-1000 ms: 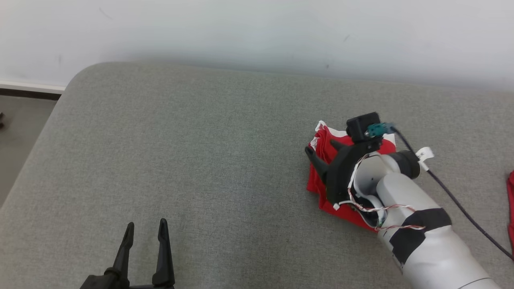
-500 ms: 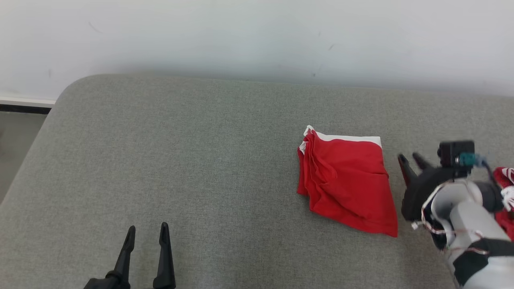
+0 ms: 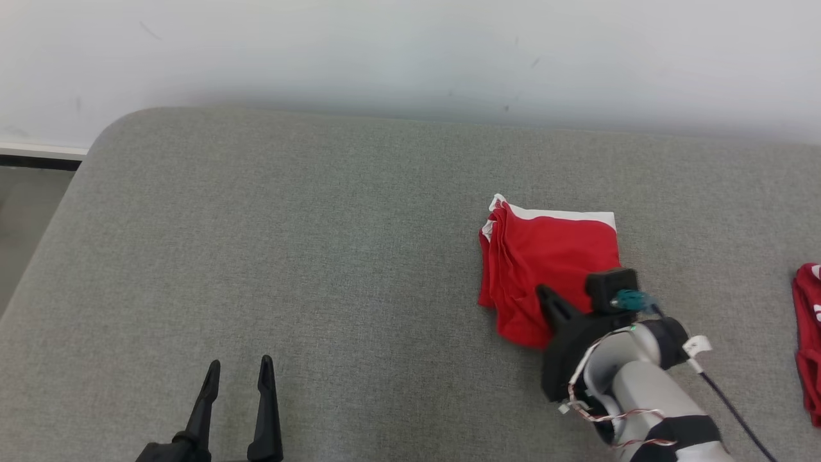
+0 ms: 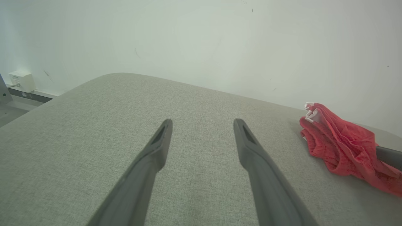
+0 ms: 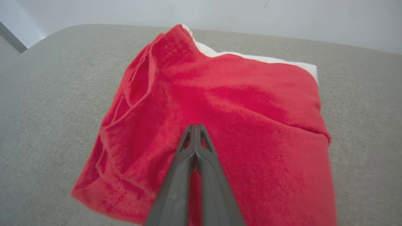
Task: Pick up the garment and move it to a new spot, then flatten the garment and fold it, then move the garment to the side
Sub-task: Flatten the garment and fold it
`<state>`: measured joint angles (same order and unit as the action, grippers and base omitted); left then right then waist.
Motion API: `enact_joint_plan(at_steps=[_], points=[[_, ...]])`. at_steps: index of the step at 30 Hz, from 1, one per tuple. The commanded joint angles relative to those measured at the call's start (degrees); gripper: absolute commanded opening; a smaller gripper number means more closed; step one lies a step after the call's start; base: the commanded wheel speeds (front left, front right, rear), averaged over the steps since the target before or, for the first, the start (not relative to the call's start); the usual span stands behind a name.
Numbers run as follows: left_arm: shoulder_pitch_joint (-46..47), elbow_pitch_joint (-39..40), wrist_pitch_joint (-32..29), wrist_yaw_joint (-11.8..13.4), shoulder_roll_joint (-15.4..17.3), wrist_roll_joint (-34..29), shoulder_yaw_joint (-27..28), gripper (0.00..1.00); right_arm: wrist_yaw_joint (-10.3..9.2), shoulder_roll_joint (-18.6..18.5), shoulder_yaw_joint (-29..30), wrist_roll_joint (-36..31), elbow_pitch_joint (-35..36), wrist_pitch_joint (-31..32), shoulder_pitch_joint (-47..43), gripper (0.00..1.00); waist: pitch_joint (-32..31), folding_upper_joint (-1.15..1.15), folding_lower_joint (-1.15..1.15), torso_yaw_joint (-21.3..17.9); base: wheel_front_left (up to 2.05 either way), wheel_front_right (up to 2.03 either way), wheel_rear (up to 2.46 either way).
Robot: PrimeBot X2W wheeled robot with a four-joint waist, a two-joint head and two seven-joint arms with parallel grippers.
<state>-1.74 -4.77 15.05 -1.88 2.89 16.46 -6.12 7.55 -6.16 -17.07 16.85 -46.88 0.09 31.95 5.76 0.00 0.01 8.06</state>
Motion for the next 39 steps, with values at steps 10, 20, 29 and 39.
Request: enact_joint_plan(at_steps=[10, 20, 29, 39], points=[[-0.39, -0.46, 0.16, 0.19, -0.01, -0.11, -0.28, 1.0, -0.15, 3.09, -12.01, 2.54, -1.57, 1.17, -2.58, 0.0, -1.37, 0.0, -0.01, 0.76, 0.0, 0.0, 0.0], [-2.34, -0.68, 0.16, 0.6, -0.01, -0.59, 1.48, 1.0, -0.15, 3.28, -15.79, 10.26, 3.9, -2.67, -3.49, 0.0, -4.1, 0.0, -0.01, -1.36, 0.0, 0.0, 0.0], [-4.56, -0.3, 0.15, 0.64, -0.02, -1.57, 3.95, 1.0, -0.15, 0.52, -6.58, 10.04, 14.64, -9.65, -11.16, 0.82, -7.87, 0.0, -0.01, -5.06, 0.0, 0.0, 0.0], [-5.46, -0.64, 0.15, -0.49, -0.02, -2.71, 5.96, 1.0, -0.15, -1.93, 7.26, 5.34, 26.65, -9.85, -22.75, 1.0, -9.62, 0.0, -0.01, -8.82, 0.0, 0.0, 0.0]])
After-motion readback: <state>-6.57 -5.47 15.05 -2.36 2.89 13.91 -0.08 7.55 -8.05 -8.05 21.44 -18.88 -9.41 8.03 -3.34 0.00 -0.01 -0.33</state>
